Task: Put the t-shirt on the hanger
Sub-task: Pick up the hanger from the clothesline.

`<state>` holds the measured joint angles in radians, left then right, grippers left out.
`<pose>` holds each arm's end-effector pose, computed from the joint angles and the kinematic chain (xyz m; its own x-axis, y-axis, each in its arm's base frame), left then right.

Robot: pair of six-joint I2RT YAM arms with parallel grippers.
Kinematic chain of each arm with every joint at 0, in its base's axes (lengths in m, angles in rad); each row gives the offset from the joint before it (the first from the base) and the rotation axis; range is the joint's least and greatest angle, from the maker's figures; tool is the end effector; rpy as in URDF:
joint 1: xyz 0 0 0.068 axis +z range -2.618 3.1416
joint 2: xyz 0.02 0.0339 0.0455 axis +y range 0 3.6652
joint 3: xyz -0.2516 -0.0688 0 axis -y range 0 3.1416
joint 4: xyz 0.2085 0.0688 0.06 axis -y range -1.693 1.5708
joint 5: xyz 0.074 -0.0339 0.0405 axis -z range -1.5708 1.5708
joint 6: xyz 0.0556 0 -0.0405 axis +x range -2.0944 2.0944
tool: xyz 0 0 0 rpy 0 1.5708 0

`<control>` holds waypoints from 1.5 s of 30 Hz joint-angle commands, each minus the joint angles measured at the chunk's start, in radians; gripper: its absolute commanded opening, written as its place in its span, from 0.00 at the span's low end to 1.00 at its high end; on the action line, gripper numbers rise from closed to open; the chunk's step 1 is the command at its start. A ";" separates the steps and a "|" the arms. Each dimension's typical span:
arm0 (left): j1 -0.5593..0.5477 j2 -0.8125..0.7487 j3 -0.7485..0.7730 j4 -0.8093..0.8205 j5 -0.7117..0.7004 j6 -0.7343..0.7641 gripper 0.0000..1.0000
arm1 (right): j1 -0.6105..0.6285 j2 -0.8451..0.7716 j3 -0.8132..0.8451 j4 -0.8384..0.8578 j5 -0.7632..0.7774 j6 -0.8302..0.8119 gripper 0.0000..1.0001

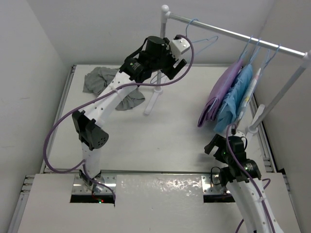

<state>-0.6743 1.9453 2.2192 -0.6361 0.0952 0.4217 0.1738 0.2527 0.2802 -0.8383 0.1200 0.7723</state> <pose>0.3228 -0.2648 0.4160 0.0303 0.4974 -0.8670 0.7437 0.5683 0.3520 0.0722 0.0059 0.1485 -0.5745 0.6025 -0.5540 0.4334 0.7981 0.4186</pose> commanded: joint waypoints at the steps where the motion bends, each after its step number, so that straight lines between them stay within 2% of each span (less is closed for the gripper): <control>1: -0.007 -0.008 0.054 0.082 -0.075 0.014 0.74 | 0.004 0.000 -0.006 0.036 -0.002 0.015 0.99; 8: -0.007 0.034 0.030 0.090 -0.091 0.016 0.37 | 0.006 -0.003 -0.004 0.031 -0.010 0.010 0.99; 9: -0.007 0.030 0.028 0.093 -0.091 0.011 0.22 | 0.006 -0.003 -0.004 0.033 -0.010 0.012 0.99; 12: -0.007 0.014 0.031 0.095 -0.091 -0.003 0.00 | 0.006 -0.003 -0.006 0.035 -0.011 0.012 0.99; 19: -0.007 -0.032 0.010 0.108 -0.075 -0.015 0.00 | 0.006 -0.007 -0.003 0.031 -0.014 0.008 0.99; 27: -0.007 -0.088 0.054 0.142 -0.121 -0.034 0.00 | 0.006 -0.001 -0.003 0.034 -0.020 0.007 0.99; 33: -0.005 -0.152 0.030 0.108 -0.109 -0.020 0.00 | 0.006 0.002 -0.003 0.042 -0.034 -0.004 0.99; 39: -0.005 -0.278 -0.125 0.092 -0.147 0.057 0.00 | 0.004 -0.007 0.008 0.045 -0.100 -0.033 0.99; 42: -0.004 -0.397 -0.280 0.072 -0.176 0.083 0.00 | 0.006 0.005 0.048 -0.031 -0.115 -0.044 0.99; 45: -0.002 -0.489 -0.418 0.064 -0.192 0.089 0.00 | 0.006 -0.001 0.074 -0.054 -0.262 -0.045 0.99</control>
<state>-0.6746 1.5398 1.8809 -0.5758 -0.0628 0.4843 0.1738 0.2535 0.2970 -0.8730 -0.0074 0.7422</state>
